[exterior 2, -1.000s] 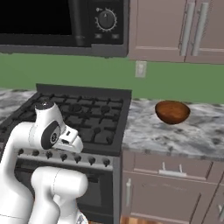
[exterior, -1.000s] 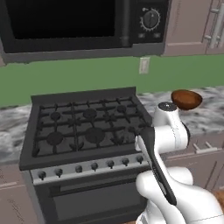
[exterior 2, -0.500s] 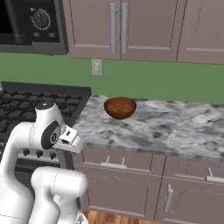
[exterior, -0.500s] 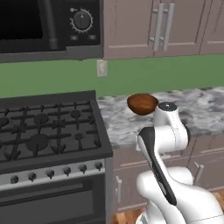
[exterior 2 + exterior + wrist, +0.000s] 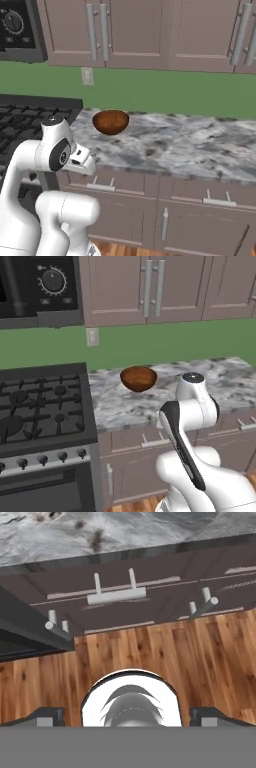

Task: Pick the cup and bowl from the counter and place them on the counter next to the sink.

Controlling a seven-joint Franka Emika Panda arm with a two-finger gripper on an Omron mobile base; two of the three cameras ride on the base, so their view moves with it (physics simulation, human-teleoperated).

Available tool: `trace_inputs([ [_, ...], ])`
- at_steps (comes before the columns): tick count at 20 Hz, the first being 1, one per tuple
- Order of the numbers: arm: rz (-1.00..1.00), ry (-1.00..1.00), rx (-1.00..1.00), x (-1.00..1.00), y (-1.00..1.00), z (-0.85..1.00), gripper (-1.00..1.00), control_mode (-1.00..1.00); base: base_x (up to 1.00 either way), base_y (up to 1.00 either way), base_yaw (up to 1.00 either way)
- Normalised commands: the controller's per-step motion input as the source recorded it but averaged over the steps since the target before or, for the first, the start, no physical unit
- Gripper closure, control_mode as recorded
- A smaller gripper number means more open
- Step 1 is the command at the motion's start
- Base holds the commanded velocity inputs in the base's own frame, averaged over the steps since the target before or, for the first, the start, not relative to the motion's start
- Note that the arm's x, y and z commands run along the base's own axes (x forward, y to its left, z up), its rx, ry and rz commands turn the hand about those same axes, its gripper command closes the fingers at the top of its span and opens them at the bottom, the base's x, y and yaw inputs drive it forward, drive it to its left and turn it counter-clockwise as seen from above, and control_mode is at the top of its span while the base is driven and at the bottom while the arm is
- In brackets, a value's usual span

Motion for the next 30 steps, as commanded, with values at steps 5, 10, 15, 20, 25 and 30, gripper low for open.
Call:
trace_inputs([
  [5, 0.0, 0.0, 0.0, 0.0, 0.0, 0.0, -1.0, 1.0, 0.82, 0.0, 0.0],
  [10, 0.0, 0.0, 0.0, 0.0, 0.0, 0.0, -1.0, 1.0, 0.31, 0.0, 0.0],
  [15, 0.0, 0.0, 0.0, 0.0, 0.0, 0.0, -1.0, 1.0, 0.0, 0.0, 0.0],
  [20, 0.0, 0.0, 0.0, 0.0, 0.0, 0.0, -1.0, 1.0, 0.0, 0.0, 0.0],
  [25, 0.0, 0.0, 0.0, 0.0, 0.0, 0.0, -1.0, -1.0, 0.0, 0.0, 0.0],
  [30, 0.0, 0.0, 0.03, 0.0, -0.25, -0.04, -1.0, -1.0, 0.0, 0.0, 0.0],
])
